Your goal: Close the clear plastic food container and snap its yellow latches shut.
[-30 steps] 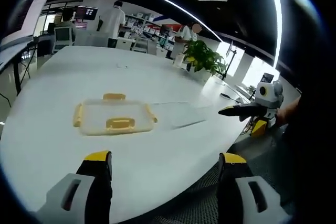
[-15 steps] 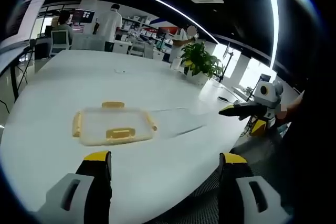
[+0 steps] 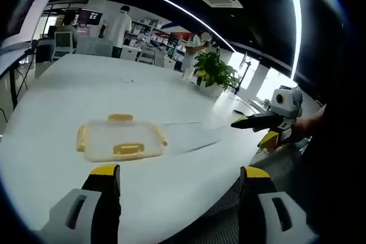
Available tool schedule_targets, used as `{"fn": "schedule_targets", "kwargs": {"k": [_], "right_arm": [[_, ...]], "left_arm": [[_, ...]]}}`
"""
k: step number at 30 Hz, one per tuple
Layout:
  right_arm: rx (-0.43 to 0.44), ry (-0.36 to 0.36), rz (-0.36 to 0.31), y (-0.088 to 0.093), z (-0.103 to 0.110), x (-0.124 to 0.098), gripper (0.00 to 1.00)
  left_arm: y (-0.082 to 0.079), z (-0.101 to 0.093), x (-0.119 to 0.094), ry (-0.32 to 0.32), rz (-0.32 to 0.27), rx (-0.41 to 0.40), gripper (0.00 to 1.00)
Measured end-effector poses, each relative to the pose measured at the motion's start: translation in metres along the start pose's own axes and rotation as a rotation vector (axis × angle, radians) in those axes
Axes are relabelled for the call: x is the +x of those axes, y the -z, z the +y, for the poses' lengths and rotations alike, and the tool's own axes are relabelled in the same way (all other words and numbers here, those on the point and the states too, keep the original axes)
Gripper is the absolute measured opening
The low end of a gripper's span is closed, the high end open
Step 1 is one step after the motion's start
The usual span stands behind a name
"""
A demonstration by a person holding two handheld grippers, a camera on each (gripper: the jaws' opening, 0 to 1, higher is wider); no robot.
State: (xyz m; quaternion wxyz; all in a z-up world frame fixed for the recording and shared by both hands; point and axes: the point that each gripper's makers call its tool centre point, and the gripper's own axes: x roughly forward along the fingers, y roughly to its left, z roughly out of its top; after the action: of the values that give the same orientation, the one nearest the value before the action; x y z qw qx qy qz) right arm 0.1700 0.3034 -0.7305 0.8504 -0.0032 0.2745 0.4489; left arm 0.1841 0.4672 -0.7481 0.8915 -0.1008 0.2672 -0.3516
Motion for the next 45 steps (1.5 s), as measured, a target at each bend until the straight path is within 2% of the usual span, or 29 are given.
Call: {"fn": "schedule_targets", "kwargs": {"k": [6, 9, 13, 16, 22, 29, 37, 45], "right_arm": [[-0.003, -0.009, -0.013, -0.006, 0.001, 0.008, 0.65], [-0.017, -0.013, -0.015, -0.012, 0.002, 0.012, 0.66], [-0.012, -0.014, -0.021, -0.019, 0.002, 0.017, 0.68], [-0.018, -0.017, -0.015, -0.020, 0.002, 0.021, 0.67], [-0.023, -0.026, 0.017, -0.019, 0.005, 0.029, 0.65], [-0.027, -0.027, 0.010, -0.024, 0.003, 0.036, 0.65], [-0.059, -0.041, 0.035, -0.028, -0.001, 0.048, 0.64], [-0.088, -0.045, 0.056, -0.030, -0.005, 0.057, 0.61]], "left_arm": [[-0.004, 0.008, -0.003, -0.009, -0.018, -0.001, 0.80], [0.000, 0.012, -0.005, -0.019, 0.023, 0.014, 0.76], [-0.003, 0.013, -0.005, -0.010, 0.025, 0.028, 0.74], [-0.001, 0.016, -0.003, -0.014, 0.058, 0.039, 0.73], [-0.002, 0.018, -0.002, -0.008, 0.058, 0.044, 0.73], [-0.003, 0.025, 0.000, -0.005, 0.074, 0.051, 0.72], [-0.005, 0.036, 0.001, 0.004, 0.098, 0.070, 0.72], [-0.001, 0.041, 0.003, 0.024, 0.159, 0.129, 0.73]]}}
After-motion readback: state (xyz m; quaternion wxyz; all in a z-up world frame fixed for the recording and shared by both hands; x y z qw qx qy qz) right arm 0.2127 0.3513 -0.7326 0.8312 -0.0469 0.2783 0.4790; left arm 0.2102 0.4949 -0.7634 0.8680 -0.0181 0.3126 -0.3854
